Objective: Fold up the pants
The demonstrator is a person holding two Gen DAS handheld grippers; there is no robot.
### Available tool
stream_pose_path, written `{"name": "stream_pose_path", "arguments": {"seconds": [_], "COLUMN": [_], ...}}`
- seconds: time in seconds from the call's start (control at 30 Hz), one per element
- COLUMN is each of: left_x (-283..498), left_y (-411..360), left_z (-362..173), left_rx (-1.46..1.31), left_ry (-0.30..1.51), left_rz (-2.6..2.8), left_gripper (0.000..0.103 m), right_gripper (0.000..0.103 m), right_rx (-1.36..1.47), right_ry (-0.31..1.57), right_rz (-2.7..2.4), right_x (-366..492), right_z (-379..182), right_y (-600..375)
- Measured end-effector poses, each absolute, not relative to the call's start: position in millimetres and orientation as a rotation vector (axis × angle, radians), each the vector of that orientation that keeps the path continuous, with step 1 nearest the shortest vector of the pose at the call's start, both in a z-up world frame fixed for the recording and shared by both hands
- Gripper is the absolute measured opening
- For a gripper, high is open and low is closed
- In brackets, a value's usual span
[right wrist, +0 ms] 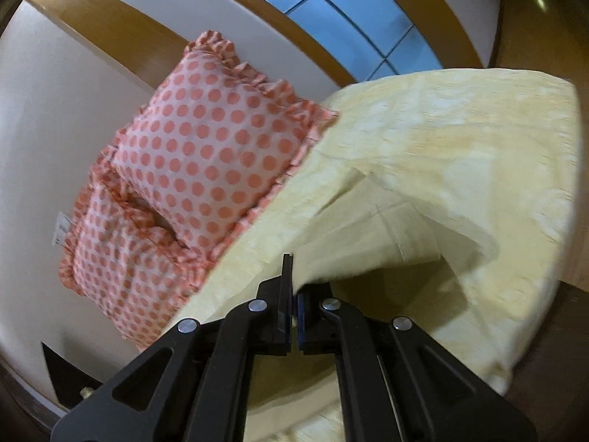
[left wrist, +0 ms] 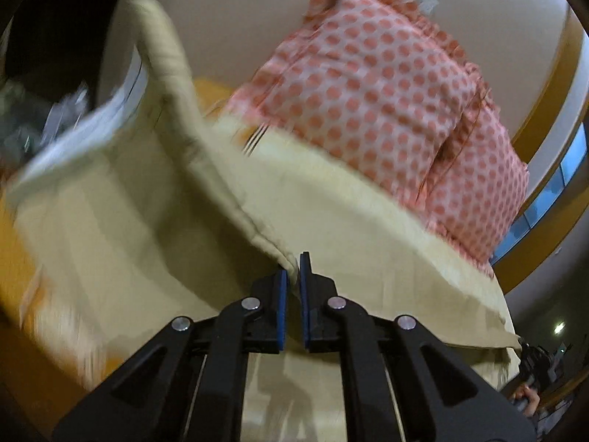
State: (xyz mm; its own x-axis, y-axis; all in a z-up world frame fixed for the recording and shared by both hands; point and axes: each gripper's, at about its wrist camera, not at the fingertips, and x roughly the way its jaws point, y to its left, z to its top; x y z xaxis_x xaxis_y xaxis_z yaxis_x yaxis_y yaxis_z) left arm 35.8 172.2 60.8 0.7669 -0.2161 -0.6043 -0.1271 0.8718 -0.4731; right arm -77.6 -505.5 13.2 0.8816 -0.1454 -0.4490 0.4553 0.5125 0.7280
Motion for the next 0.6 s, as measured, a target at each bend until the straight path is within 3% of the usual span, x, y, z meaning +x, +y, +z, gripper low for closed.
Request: {"name": "stream_pose_path", "arguments": {"seconds": [0.13, 0.2, 0.23, 0.27, 0.3, 0.37, 0.43, 0.53, 0.6], "left_x": [14.4, 9.2, 4.0, 0.1, -4.8, -14.0, -23.0, -36.8, -42.6], "left_y": [171.1, 167.1, 167.4, 167.4, 167.9, 169.4, 169.6, 176.2, 184.2], "left_z": [30.4, 23.6, 22.2, 23.1, 25.7, 29.0, 33.4, 40.2, 41.8], "left_rx": [-0.552, -0.531, -0.527, -0.524, -0.523, -0.519, -0.489, -0.468, -0.490], "left_ry": [0.743, 0.738, 0.729, 0.715, 0.694, 0.665, 0.634, 0.575, 0.553], "left_rz": [-0.030, -0.020, -0.013, -0.006, -0.011, -0.022, 0.016, 0.049, 0.066], "left_gripper": [0.006, 0.011, 0.017, 0.021, 0.027, 0.036, 0.058, 0.061, 0.063], "right_gripper": [0.002, 0.011, 0.029, 0.053, 0.060, 0.060, 0.060, 0.058, 0.047], "right_rx": [0.959, 0.940, 0.931, 0.918, 0.909, 0.903, 0.934, 0.872, 0.873], "right_ry": [0.408, 0.422, 0.414, 0.389, 0.372, 0.349, 0.362, 0.368, 0.372], "right_rz": [-0.422, -0.455, -0.485, -0.532, -0.557, -0.621, -0.617, -0.625, -0.557], "right_x": [-86.3, -94.3, -100.2, -109.3, -114.1, -123.9, -122.9, -115.8, -107.4], "right_z": [-0.1, 0.6, 1.4, 2.4, 2.5, -1.5, -11.2, -15.0, -18.0], "right_y": [-503.7, -500.8, -499.9, -498.8, -498.5, -501.0, -505.4, -499.0, -493.2]}}
